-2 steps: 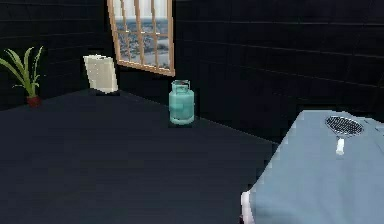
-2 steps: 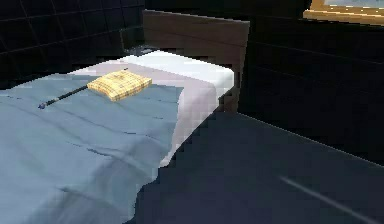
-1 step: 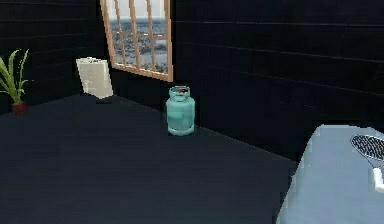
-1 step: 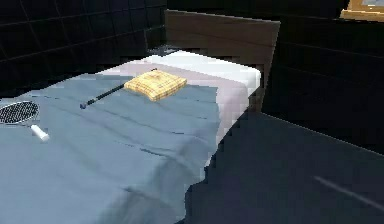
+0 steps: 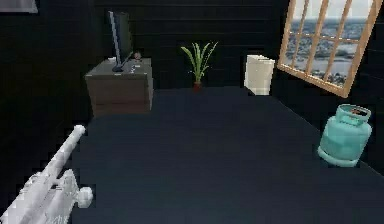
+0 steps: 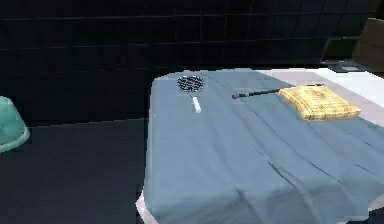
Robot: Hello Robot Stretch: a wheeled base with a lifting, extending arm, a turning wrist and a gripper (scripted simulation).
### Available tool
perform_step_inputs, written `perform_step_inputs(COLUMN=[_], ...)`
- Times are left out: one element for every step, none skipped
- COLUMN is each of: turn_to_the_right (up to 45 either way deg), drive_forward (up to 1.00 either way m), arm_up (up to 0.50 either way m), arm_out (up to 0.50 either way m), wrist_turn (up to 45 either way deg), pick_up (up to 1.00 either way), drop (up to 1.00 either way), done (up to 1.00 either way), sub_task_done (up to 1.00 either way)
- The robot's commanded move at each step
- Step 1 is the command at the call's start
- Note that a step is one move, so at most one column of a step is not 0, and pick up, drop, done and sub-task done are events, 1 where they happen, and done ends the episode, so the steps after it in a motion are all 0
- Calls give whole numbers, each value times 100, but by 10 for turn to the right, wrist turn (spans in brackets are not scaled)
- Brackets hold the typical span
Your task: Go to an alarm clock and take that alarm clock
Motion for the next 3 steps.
perform_step_inputs(turn_to_the_right=[-60, 0, -30], drive_forward=[0, 100, 0], arm_up=[0, 0, 0], arm_out=[0, 0, 0], wrist_turn=[0, 0, 0], pick_up=[0, 0, 0], drop=[0, 0, 0], done=[0, 0, 0], sub_task_done=[0, 0, 0])
